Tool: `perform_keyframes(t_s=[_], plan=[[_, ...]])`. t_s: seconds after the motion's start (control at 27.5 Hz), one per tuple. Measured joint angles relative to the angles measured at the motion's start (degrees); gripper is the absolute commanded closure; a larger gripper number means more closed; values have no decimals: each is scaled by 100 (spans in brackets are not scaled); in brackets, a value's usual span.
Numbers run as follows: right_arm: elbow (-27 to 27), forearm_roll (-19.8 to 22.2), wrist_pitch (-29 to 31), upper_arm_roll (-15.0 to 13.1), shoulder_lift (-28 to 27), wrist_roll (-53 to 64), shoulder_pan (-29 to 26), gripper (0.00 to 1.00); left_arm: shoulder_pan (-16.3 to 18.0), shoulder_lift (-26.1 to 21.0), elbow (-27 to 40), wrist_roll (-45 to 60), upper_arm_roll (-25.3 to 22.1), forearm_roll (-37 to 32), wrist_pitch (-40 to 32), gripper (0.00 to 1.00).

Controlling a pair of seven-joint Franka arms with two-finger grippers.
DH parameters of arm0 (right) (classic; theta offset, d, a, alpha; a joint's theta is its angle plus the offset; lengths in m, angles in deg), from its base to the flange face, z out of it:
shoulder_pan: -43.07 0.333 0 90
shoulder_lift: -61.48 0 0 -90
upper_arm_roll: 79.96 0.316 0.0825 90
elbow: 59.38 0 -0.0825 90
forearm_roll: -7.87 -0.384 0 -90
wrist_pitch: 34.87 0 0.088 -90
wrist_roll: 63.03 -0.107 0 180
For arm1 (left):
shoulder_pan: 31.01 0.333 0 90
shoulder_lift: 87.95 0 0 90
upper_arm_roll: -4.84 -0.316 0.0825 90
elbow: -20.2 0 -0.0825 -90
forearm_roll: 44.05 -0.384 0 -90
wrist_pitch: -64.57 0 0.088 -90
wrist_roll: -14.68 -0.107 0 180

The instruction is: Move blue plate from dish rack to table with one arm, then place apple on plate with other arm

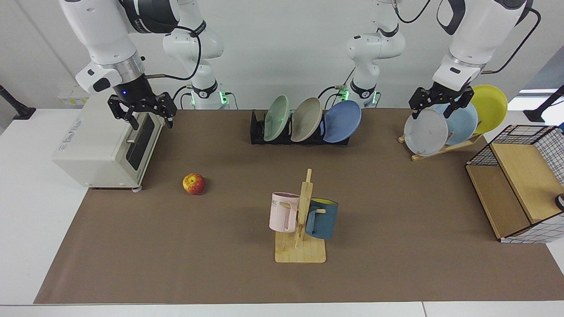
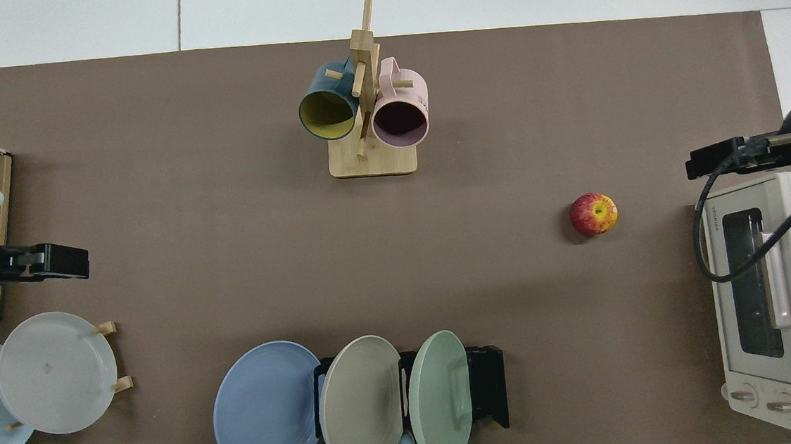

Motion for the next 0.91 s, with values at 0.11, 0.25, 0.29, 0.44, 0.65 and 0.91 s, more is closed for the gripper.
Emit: perform_keyframes(t_s=[0.11,0.25,0.29,0.44,0.65,0.91], plan=[[0,0,0,0,0,0,0,0,0,0,1,0,1,0,0,0],[0,0,0,0,0,0,0,0,0,0,7,0,1,0,-4,0],[0,0,0,0,0,0,0,0,0,0,7,0,1,0,-4,0],[0,0,0,0,0,0,0,0,0,1,8,0,1,2,-5,0],[0,0,0,0,0,0,0,0,0,1,14,7,0,5,-7,0],[0,0,0,0,0,0,0,0,4,3,21,80,-15,-221,1,0]])
